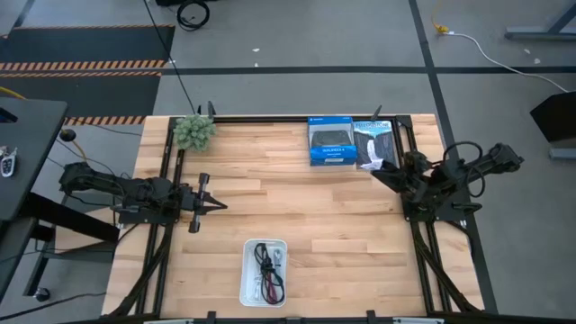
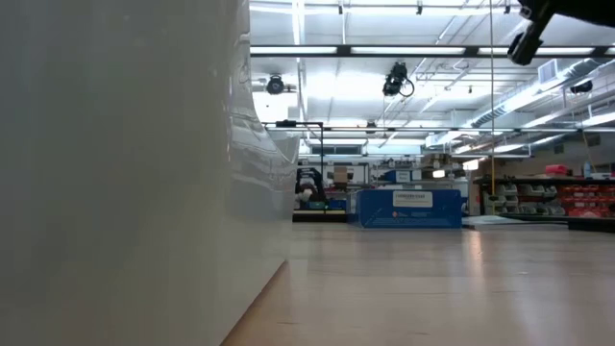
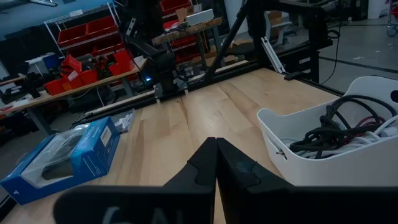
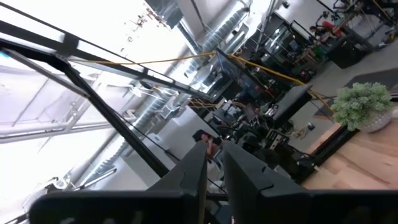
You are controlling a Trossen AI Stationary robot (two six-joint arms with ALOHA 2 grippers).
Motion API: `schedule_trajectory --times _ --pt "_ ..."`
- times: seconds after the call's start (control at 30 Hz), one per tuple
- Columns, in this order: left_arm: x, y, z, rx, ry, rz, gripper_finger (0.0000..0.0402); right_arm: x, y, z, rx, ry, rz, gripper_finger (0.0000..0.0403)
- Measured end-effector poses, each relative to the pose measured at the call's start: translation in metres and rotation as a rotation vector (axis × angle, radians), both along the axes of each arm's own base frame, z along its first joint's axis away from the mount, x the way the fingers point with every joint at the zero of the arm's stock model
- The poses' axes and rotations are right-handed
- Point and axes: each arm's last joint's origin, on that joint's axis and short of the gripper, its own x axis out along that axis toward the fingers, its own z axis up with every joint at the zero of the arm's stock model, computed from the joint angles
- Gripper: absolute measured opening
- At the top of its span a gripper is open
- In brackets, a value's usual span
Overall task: Pick and place USB-C Cables
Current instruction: Return to Home Position
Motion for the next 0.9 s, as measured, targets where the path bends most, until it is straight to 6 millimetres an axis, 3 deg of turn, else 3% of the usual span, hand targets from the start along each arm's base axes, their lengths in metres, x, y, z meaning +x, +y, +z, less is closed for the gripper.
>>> schedule_trajectory --times 0.23,0.9 --pt "0.0 0.0 0.0 0.0 0.0 0.0 0.0011 -0.01 -0.003 -0.017 -0.019 -0.039 0.019 0.0045" --pt "0.0 0.0 0.0 0.0 0.0 0.0 0.0011 -0.024 -0.006 -0.031 -0.213 -0.135 -0.02 0.0023"
